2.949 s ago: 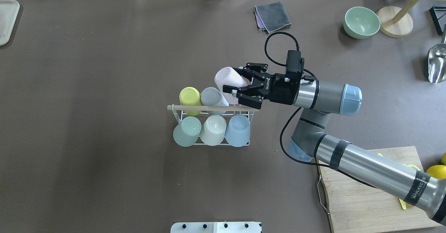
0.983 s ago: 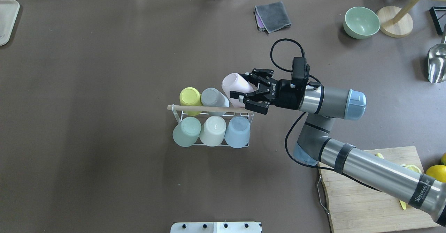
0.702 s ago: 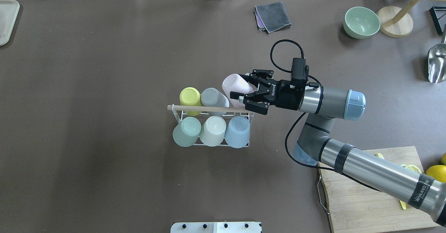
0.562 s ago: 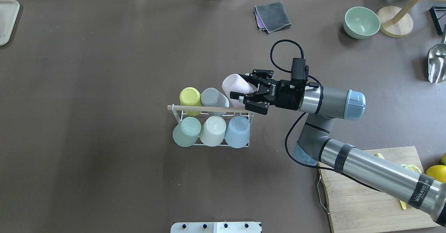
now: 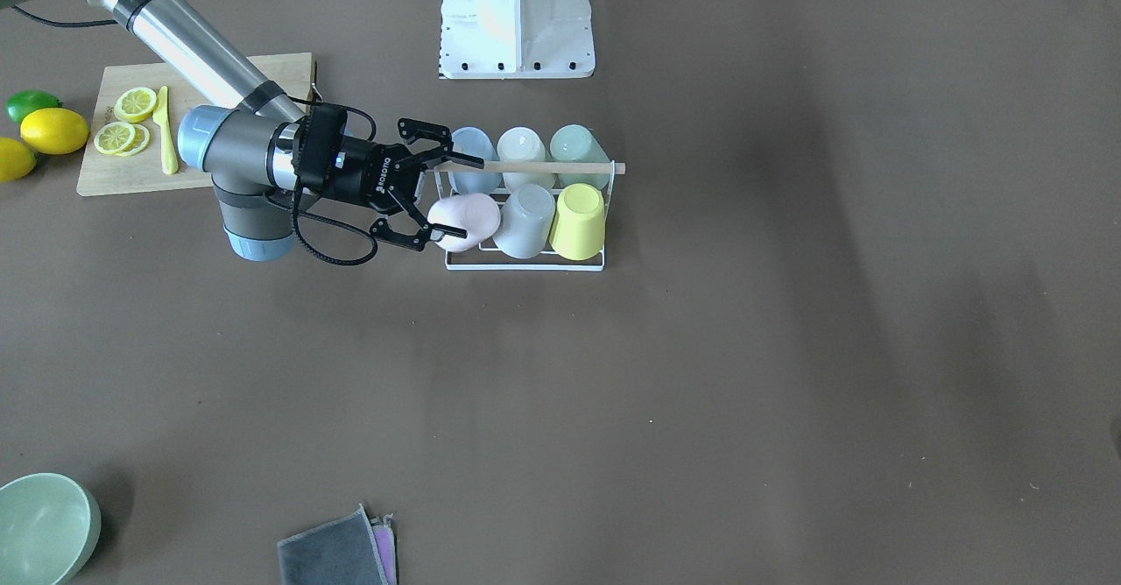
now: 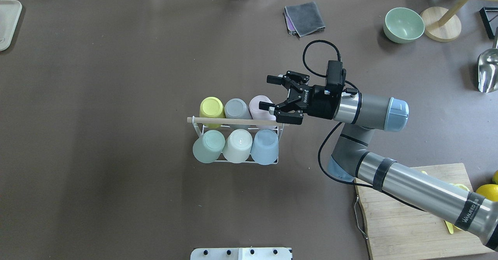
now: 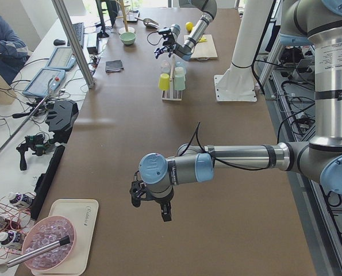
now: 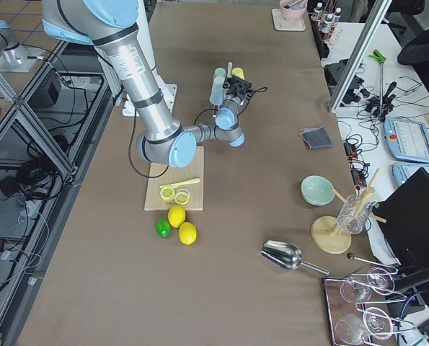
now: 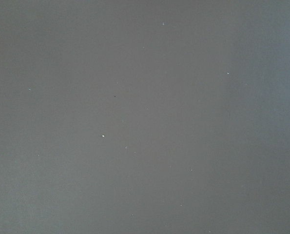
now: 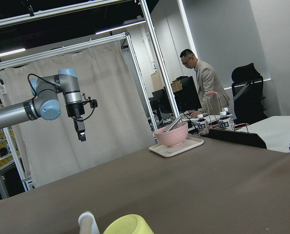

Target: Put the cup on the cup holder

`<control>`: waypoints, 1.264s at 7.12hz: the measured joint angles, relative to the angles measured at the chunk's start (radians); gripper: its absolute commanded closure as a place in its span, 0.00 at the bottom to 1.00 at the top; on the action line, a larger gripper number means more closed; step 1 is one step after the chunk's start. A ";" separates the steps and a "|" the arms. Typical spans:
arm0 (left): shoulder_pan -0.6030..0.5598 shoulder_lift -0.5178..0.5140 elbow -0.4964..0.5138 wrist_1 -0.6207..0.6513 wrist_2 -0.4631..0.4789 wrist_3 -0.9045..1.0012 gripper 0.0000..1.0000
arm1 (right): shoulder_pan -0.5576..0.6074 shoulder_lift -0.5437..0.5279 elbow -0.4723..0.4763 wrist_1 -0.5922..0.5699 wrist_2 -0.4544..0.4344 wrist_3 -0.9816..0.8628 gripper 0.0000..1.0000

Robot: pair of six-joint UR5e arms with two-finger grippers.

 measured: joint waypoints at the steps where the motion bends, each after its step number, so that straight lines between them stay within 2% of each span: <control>1: 0.000 0.000 0.001 0.000 0.001 0.000 0.01 | 0.013 0.003 0.007 0.000 -0.001 0.001 0.00; 3: 0.000 0.000 0.001 0.000 0.002 0.000 0.01 | 0.069 0.007 0.027 -0.019 -0.005 0.000 0.00; 4: 0.000 0.000 0.001 0.000 0.002 0.000 0.01 | 0.114 0.008 0.037 -0.070 -0.008 0.000 0.00; 5: 0.000 0.000 0.001 0.001 0.002 0.000 0.01 | 0.171 0.008 0.060 -0.188 -0.008 0.000 0.00; 7: 0.000 0.000 0.001 0.000 0.002 0.000 0.01 | 0.251 -0.004 0.156 -0.571 -0.009 0.001 0.00; 9: 0.001 0.000 0.002 0.000 0.002 0.000 0.01 | 0.271 -0.045 0.291 -1.031 -0.007 0.011 0.00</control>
